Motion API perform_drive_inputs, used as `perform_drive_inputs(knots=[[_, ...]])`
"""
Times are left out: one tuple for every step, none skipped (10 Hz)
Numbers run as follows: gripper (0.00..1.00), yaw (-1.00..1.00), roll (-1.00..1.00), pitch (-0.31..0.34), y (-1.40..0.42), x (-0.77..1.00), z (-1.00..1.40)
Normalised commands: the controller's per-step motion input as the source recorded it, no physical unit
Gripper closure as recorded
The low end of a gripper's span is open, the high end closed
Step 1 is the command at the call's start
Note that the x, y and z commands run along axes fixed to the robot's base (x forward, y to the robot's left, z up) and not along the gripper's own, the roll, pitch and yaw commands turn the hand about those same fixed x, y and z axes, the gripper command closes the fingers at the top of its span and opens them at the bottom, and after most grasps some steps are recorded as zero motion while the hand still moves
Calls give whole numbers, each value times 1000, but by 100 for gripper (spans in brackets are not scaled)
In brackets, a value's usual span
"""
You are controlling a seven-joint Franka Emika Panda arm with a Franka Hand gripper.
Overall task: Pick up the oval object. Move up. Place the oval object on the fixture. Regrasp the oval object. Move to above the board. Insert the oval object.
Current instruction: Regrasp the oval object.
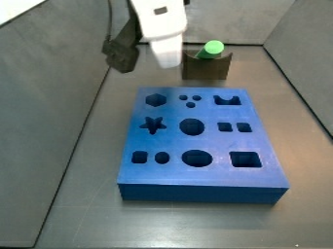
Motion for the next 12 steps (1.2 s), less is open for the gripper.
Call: perform_drive_inputs(knots=[[0, -794, 928, 413, -12, 8, -49], [0, -582, 732, 523, -17, 17, -53], [0, -316, 479, 628, -11, 38, -39], [0, -135, 345, 648, -4, 59, -25], [0, -19, 290, 630, -9, 63, -24], [0, 186, 220, 590, -34, 53, -20], [0, 315, 174, 543, -50, 56, -5], [0, 419, 129, 430, -46, 68, -4], [0, 452, 115, 320, -41, 66, -10], [0, 454, 102, 172, -44, 58, -7], [0, 439, 95, 108, -42, 55, -7], [0, 387, 76, 2, -42, 51, -6]])
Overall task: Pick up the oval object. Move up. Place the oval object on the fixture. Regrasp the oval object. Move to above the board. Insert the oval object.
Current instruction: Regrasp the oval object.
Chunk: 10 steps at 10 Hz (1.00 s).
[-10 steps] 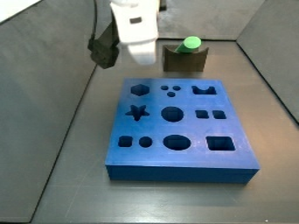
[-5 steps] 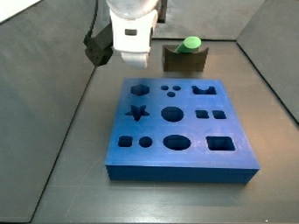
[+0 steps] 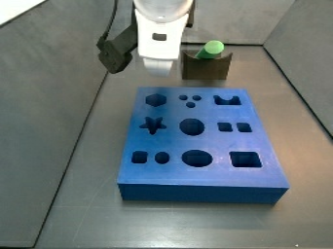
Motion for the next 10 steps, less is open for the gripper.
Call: perform_drive_inputs(knots=[[0, 342, 75, -59, -40, 46, -13], [0, 265, 73, -112, -40, 40, -14], [0, 174, 27, -105, -22, 1000, -3], [0, 113, 30, -101, -19, 1000, -7], [0, 71, 45, -86, -17, 1000, -26], [0, 25, 70, -77, -17, 1000, -30], [0, -4, 85, -63, -15, 1000, -31], [0, -26, 94, -41, -14, 1000, -36], [0, -41, 98, -11, -12, 1000, -43], [0, -49, 94, 30, -14, 1000, -43]])
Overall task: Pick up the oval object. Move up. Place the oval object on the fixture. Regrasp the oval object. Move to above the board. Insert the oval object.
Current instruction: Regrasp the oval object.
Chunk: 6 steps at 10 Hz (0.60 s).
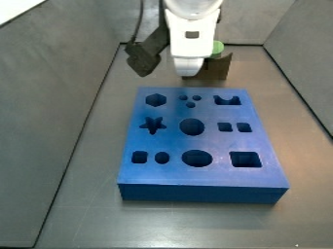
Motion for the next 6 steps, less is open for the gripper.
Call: perform_drive_inputs(knots=[[0, -47, 93, 60, -12, 1000, -47], [0, -38, 94, 85, -12, 959, -42], [0, -18, 98, 112, -11, 843, -41], [0, 2, 103, 128, -11, 759, -34], [0, 22, 110, 136, -12, 677, -34], [0, 41, 117, 139, -14, 602, -37]])
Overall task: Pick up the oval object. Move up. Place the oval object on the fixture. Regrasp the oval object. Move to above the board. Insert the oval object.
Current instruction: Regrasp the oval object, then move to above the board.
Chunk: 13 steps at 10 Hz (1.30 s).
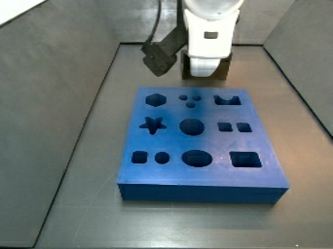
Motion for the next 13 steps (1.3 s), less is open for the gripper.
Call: perform_drive_inputs(knots=[[0, 62, 120, 136, -18, 510, -33], [0, 71, 119, 133, -21, 465, -35], [0, 84, 124, 128, -23, 372, -27], [0, 93, 126, 124, -27, 286, -28], [0, 97, 124, 119, -30, 224, -29], [0, 99, 121, 113, -31, 184, -25], [100, 0, 0, 0, 0, 0, 0], [100, 301, 170, -62, -259, 28, 1000], [100, 279, 165, -54, -257, 23, 1000], [100, 245, 146, -55, -248, 25, 1000], [100, 156, 56, -64, -221, 35, 1000], [100, 122, 34, -74, -216, 31, 1000], [100, 79, 9, -70, -201, 26, 1000]])
